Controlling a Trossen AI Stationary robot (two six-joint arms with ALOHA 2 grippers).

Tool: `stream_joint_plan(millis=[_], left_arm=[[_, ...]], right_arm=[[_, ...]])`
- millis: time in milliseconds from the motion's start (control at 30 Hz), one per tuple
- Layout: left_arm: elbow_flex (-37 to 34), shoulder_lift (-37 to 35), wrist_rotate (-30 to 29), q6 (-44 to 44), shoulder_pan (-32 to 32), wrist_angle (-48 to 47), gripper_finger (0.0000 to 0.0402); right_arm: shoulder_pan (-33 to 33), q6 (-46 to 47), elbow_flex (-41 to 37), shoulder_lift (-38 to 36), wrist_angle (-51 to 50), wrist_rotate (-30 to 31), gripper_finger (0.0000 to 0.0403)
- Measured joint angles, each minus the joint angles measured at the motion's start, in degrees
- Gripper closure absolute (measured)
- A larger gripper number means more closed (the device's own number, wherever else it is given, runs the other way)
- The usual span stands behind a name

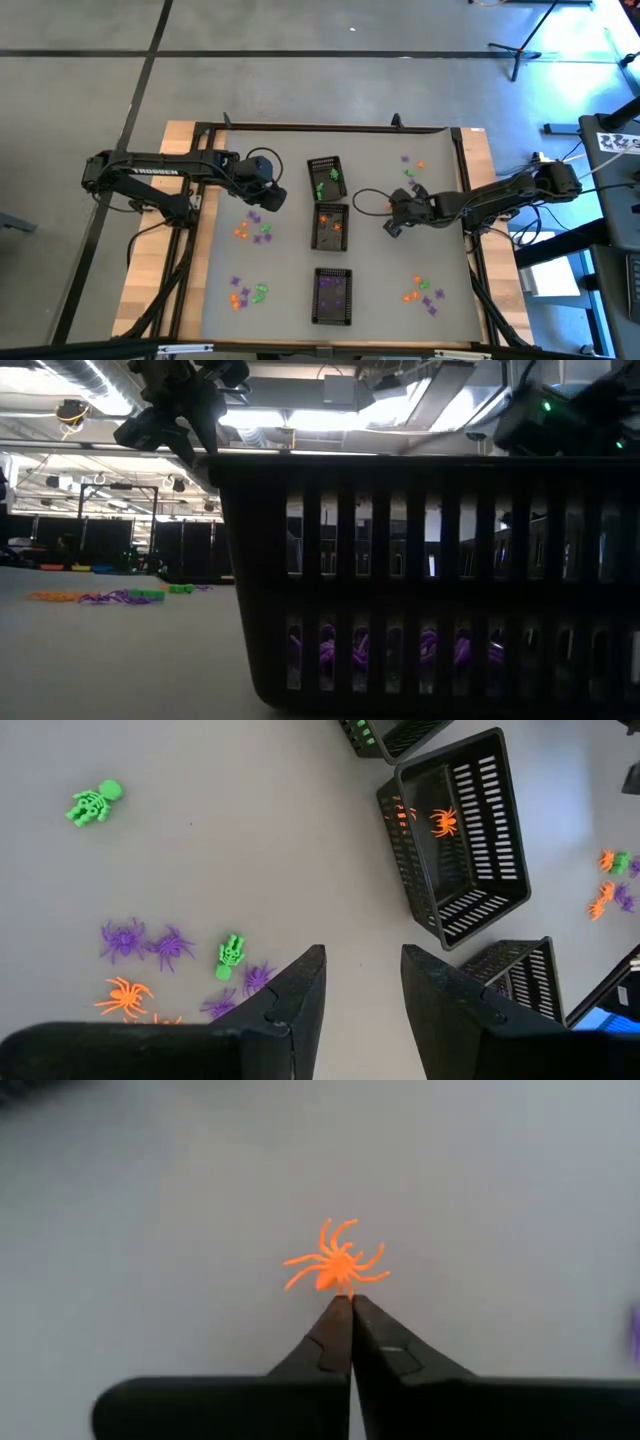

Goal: Sort Halloween decoration
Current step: Put the orange spider toy into the middle black bin

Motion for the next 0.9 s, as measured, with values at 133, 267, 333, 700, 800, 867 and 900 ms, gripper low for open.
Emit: stream_joint_plan(millis=[133, 267, 333, 700, 800, 867, 900], left_arm=[[0.0, -0.01, -0.02, 0.0, 0.01, 0.0, 0.0278], [0.0, -0.01, -0.02, 0.0, 0.01, -0.02, 0.0278], [0.0, 0.0, -0.02, 0.0, 0.01, 0.0, 0.0278], [0.0, 0.0, -0.01, 0.0, 0.0, 0.0, 0.0278], [0.0, -0.01, 0.0, 0.0, 0.01, -0.02, 0.0278], [0.0, -0.01, -0.02, 0.0, 0.01, -0.01, 0.0278], [0.01, -0.01, -0.02, 0.0, 0.01, -0.01, 0.0278]], right_arm=[[0.02, -3.34, 3.93, -0.18, 0.04, 0.12, 0.0402], [0.04, -7.11, 8.13, -0.15, 3.02, -0.08, 0.0402], [0.07, -9.33, 9.5, -0.16, 7.53, -2.6, 0.0402], [0.09, -16.59, 9.88, 3.66, 32.04, -17.68, 0.0402], [0.09, -17.27, 9.88, 4.9, 33.38, -18.16, 0.0398], [0.09, -18.16, 9.88, 5.36, 34.66, -20.4, 0.0387], [0.09, -18.22, 9.88, 5.39, 35.21, -21.84, 0.0378]])
